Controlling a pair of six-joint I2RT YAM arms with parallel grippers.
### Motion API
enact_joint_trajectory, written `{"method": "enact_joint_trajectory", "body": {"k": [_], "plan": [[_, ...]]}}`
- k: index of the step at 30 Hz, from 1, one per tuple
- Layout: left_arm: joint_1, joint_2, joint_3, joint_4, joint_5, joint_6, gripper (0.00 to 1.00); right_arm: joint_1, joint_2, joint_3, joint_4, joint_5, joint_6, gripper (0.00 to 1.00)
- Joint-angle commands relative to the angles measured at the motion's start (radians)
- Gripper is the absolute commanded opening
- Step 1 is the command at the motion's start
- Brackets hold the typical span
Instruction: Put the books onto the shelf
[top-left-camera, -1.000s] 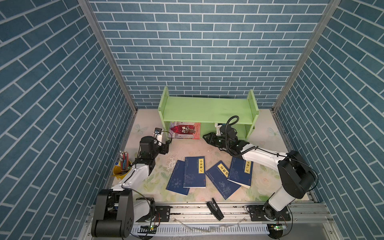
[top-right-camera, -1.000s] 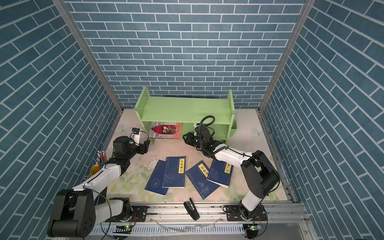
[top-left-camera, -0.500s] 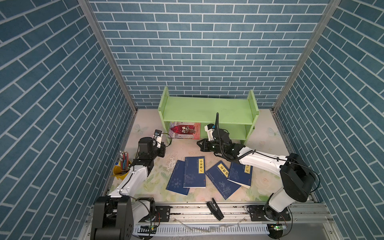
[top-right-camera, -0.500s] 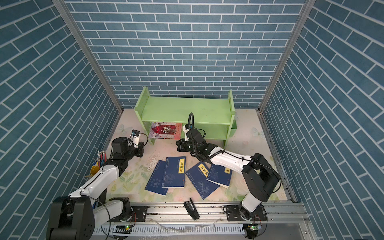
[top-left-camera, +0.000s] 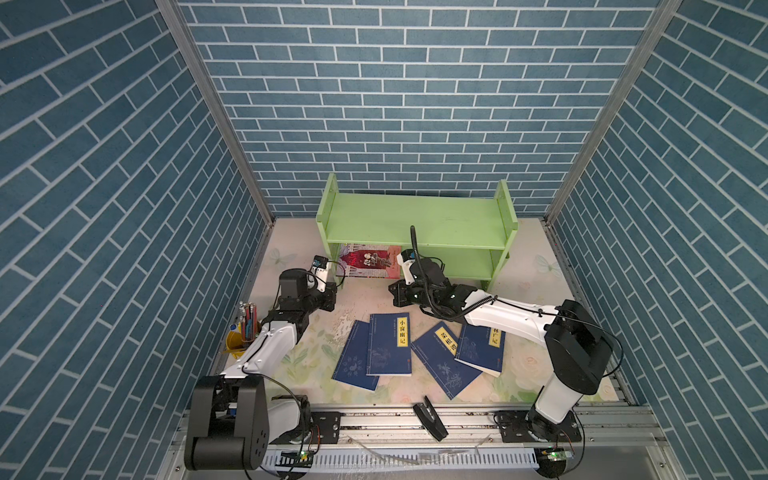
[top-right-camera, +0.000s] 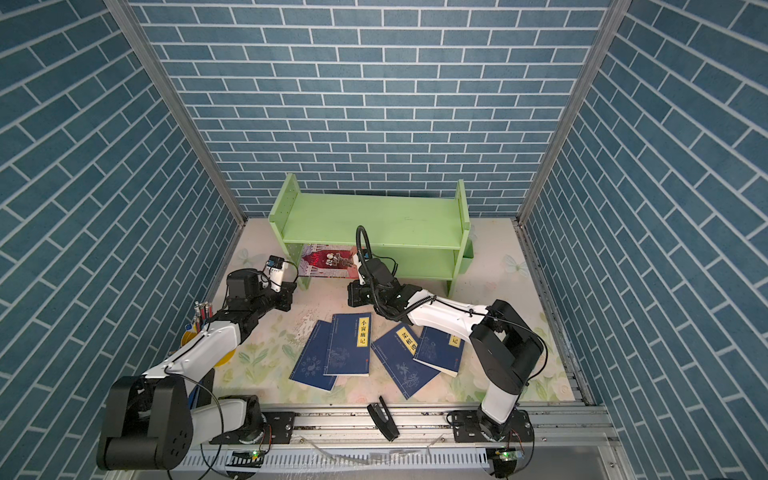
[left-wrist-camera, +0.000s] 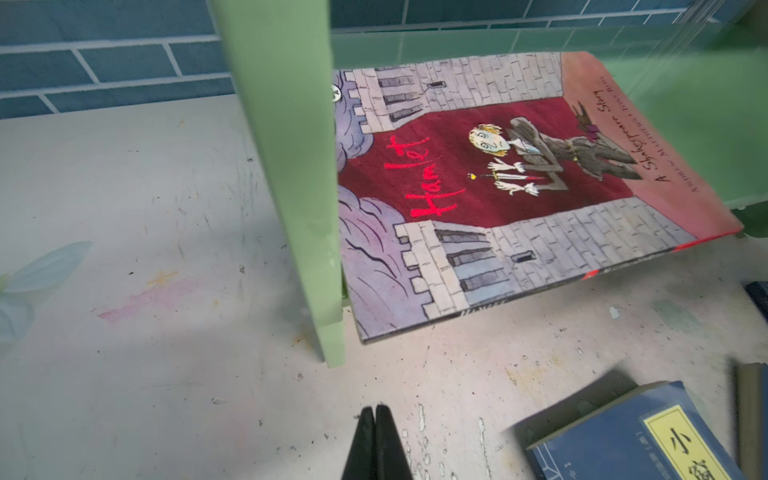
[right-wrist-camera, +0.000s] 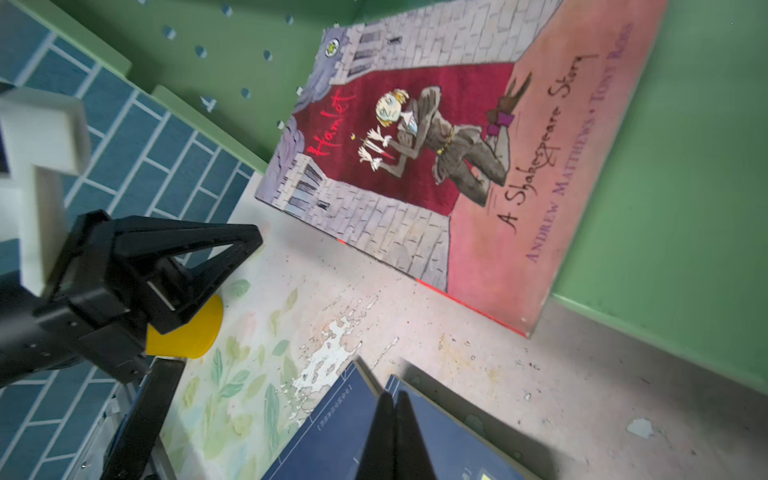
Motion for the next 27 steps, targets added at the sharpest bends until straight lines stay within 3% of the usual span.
{"method": "enact_joint_trajectory", "body": {"k": [1,9,19,27], "plan": [[0.008,0.009,0.027,0.025,0.065,-0.016,0.0,0.013,0.021,0.026,-0.026,0.057,-0.07,0.0],[0.011,-0.044,0.0,0.073,0.057,-0.024,0.0,0.016,0.06,0.041,-0.024,0.11,-0.093,0.0],[0.012,-0.107,-0.027,-0.143,0.189,0.205,0.0,0.016,0.103,0.092,-0.041,0.16,-0.117,0.0],[0.012,-0.074,-0.042,-0.072,0.135,0.215,0.0,0.015,0.12,0.134,-0.076,0.18,-0.14,0.0]]}}
